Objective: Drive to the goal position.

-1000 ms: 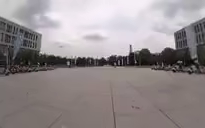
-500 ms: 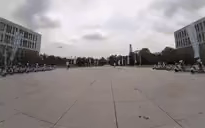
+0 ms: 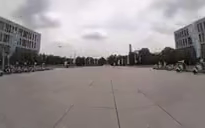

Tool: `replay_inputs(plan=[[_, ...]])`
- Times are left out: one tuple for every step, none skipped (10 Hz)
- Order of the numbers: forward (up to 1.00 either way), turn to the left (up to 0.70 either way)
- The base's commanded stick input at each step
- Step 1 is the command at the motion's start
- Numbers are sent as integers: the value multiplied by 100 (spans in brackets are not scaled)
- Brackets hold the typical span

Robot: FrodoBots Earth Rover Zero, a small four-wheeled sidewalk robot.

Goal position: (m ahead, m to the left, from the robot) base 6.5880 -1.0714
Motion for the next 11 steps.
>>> replay_inputs(plan=[[60, 0], [60, 0], [60, 0], [60, 0], [60, 0], [60, 0], [60, 0], [60, 0], [60, 0], [60, 0], [60, 0]])
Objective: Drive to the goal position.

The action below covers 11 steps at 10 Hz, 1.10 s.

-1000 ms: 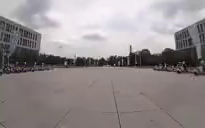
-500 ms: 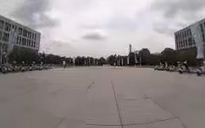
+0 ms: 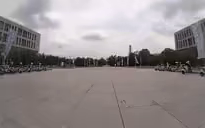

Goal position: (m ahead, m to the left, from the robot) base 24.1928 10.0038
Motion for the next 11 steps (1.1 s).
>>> replay_inputs(plan=[[60, 0], [60, 0], [60, 12], [60, 15], [60, 15], [60, 12], [60, 10], [60, 4], [60, 0], [60, 0], [60, 0]])
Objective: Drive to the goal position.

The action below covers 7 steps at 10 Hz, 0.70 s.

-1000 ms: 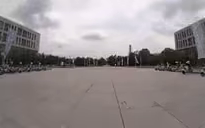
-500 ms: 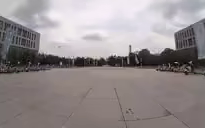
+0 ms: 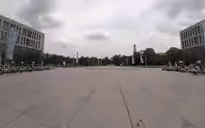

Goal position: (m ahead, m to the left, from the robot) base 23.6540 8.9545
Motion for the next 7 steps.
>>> replay_inputs(plan=[[60, 0], [60, 0], [60, 0], [60, 0], [60, 0], [60, 0], [60, 0]])
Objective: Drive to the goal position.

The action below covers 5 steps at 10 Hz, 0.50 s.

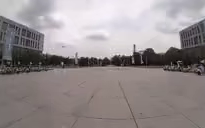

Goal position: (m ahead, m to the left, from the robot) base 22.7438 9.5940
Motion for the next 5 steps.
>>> replay_inputs(plan=[[60, 0], [60, 0], [60, 0], [53, 0], [0, 0]])
